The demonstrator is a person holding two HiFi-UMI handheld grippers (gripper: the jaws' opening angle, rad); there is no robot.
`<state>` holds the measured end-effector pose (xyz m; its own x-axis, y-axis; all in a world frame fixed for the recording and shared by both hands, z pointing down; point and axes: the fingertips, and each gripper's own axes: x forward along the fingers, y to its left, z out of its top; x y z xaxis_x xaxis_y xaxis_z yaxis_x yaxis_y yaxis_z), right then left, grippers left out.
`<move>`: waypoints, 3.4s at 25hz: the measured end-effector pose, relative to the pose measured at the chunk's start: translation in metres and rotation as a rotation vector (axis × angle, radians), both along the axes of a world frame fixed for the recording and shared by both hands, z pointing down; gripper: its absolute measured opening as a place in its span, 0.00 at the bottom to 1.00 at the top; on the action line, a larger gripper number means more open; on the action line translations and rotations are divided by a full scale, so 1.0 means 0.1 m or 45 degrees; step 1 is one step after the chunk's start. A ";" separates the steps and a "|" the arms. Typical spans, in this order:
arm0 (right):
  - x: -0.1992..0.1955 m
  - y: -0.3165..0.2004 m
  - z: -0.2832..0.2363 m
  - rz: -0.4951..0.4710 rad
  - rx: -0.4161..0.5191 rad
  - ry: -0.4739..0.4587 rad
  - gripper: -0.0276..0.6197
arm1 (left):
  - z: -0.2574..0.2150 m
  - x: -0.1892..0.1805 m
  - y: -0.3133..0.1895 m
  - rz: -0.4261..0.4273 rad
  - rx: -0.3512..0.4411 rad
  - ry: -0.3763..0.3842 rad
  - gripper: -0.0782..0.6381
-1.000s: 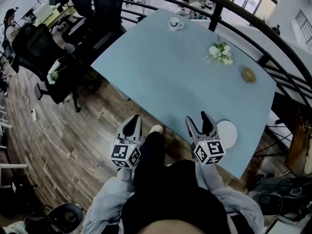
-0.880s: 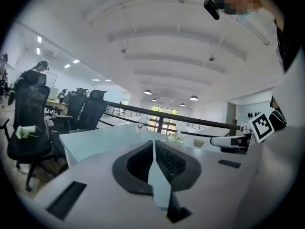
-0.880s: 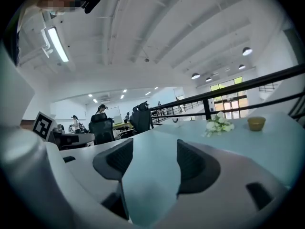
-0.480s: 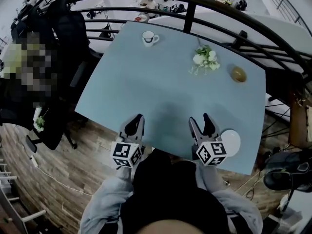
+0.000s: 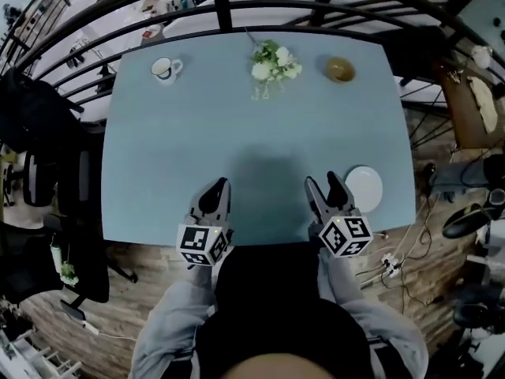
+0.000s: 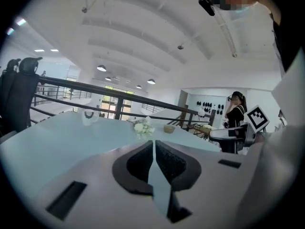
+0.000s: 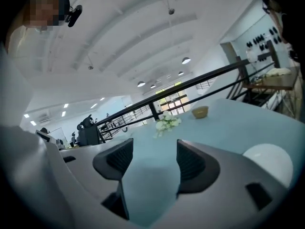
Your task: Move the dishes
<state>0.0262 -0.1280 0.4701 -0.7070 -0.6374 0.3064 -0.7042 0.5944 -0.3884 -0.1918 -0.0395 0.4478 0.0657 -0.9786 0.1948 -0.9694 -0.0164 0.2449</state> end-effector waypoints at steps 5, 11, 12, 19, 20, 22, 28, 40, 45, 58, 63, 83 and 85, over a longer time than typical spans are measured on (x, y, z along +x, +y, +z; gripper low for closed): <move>0.76 0.06 0.13 0.224 -0.064 0.043 0.49 | 0.19 0.61 -0.31 0.197 -0.072 0.059 0.15; 1.75 0.04 0.30 0.453 -0.146 0.036 0.48 | 0.21 1.45 -0.64 0.375 -0.087 0.075 0.15; 1.88 0.03 0.33 0.475 -0.159 0.032 0.48 | 0.22 1.56 -0.68 0.391 -0.094 0.075 0.15; 2.55 -0.08 0.71 0.540 -0.376 -0.135 0.49 | 0.36 2.04 -0.81 0.398 -0.163 0.060 0.15; 2.60 -0.10 0.76 0.531 -0.420 -0.172 0.49 | 0.39 2.07 -0.82 0.385 -0.177 0.062 0.15; 2.73 -0.14 0.86 0.511 -0.513 -0.234 0.52 | 0.45 2.12 -0.82 0.357 -0.204 0.063 0.15; 3.06 -0.30 1.09 0.445 -0.790 -0.380 0.55 | 0.58 2.28 -0.87 0.291 -0.243 0.066 0.15; 2.88 -0.50 1.24 0.169 -1.015 -0.272 0.59 | 0.65 2.27 -0.76 0.157 -0.273 0.084 0.15; 2.75 -0.52 1.25 0.172 -1.079 -0.255 0.58 | 0.63 2.20 -0.74 0.139 -0.255 0.097 0.15; 2.77 -0.49 1.53 0.308 -1.220 -0.352 0.10 | 0.66 2.13 -0.61 0.092 -0.259 0.097 0.15; 2.76 -0.49 1.51 0.262 -1.162 -0.369 0.09 | 0.64 2.17 -0.59 0.057 -0.243 0.092 0.15; 2.33 -0.57 0.75 0.061 -0.959 -0.708 0.07 | 0.24 1.91 -0.18 -0.154 -0.016 0.018 0.15; 2.24 -0.60 0.69 0.034 -0.945 -0.706 0.07 | 0.22 1.82 -0.11 -0.193 -0.005 0.013 0.15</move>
